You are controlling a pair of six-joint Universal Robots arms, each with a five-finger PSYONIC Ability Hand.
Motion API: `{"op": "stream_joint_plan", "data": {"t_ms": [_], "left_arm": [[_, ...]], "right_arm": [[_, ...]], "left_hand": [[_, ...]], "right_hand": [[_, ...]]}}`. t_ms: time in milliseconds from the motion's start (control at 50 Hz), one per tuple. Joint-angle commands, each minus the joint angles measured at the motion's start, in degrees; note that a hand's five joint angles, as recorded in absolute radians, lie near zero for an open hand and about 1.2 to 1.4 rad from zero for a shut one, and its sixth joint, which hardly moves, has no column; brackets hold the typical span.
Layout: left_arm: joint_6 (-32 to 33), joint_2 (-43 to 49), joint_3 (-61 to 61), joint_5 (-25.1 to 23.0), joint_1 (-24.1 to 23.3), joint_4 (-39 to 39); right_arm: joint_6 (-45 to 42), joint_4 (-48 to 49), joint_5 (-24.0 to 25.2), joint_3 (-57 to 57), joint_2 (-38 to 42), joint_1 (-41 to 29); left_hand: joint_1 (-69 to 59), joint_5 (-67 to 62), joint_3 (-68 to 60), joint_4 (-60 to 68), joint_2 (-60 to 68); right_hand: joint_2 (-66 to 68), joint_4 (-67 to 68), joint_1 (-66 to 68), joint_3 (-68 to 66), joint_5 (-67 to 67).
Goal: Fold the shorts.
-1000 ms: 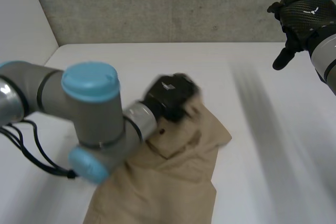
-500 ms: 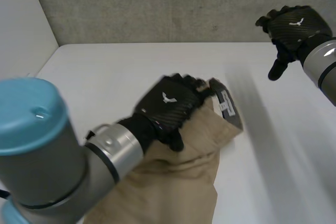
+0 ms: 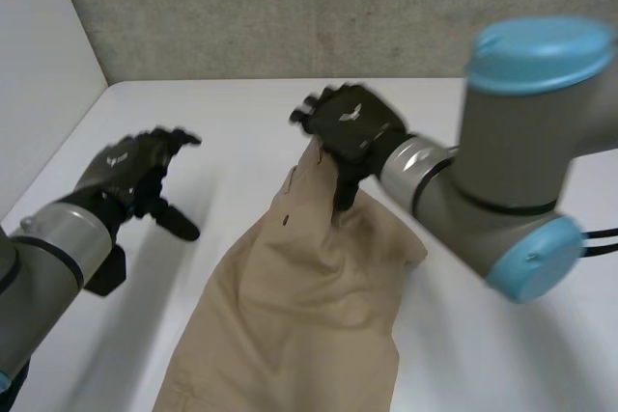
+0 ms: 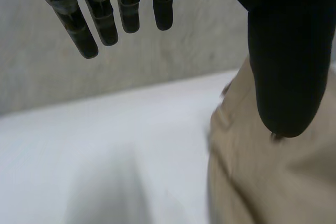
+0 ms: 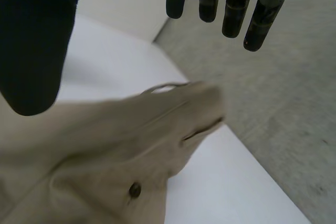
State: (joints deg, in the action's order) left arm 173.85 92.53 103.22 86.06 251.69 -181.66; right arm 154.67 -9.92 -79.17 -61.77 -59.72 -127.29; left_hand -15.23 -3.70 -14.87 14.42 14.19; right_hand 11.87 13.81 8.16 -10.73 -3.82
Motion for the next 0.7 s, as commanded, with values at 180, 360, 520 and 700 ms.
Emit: {"op": "stream_joint_plan", "data": {"t_ms": [180, 360, 520, 700], "left_arm": [[0.00, 7.13, 4.71, 2.53, -0.76, 2.36], [0.09, 11.44, 4.36, 2.18, -1.29, 2.36], [-0.79, 16.19, 2.25, 1.65, -4.45, 2.36], [-2.64, 19.00, -0.38, 1.56, -4.98, 2.36]], "right_arm": [[-30.39, 14.55, -6.43, 1.92, 12.87, -2.27], [-29.17, 19.50, -7.40, -4.93, 4.00, -1.83], [-27.06, 19.50, -7.40, -14.07, -3.21, -1.13], [-21.36, 19.59, -7.14, -18.56, -8.56, 0.37]], "left_hand": [[2.15, 0.63, 1.80, -1.35, -1.11], [2.15, 0.63, 1.80, -1.35, -1.11], [1.98, 0.46, 1.63, -1.18, -0.94], [0.64, -0.88, 0.29, 0.16, 0.40]], "right_hand": [[53.68, 51.75, 57.39, -54.83, -51.74], [68.13, 66.19, 71.84, -69.27, -66.18], [68.13, 66.19, 71.84, -69.27, -66.18], [68.13, 66.19, 71.84, -69.27, -66.18]]}}
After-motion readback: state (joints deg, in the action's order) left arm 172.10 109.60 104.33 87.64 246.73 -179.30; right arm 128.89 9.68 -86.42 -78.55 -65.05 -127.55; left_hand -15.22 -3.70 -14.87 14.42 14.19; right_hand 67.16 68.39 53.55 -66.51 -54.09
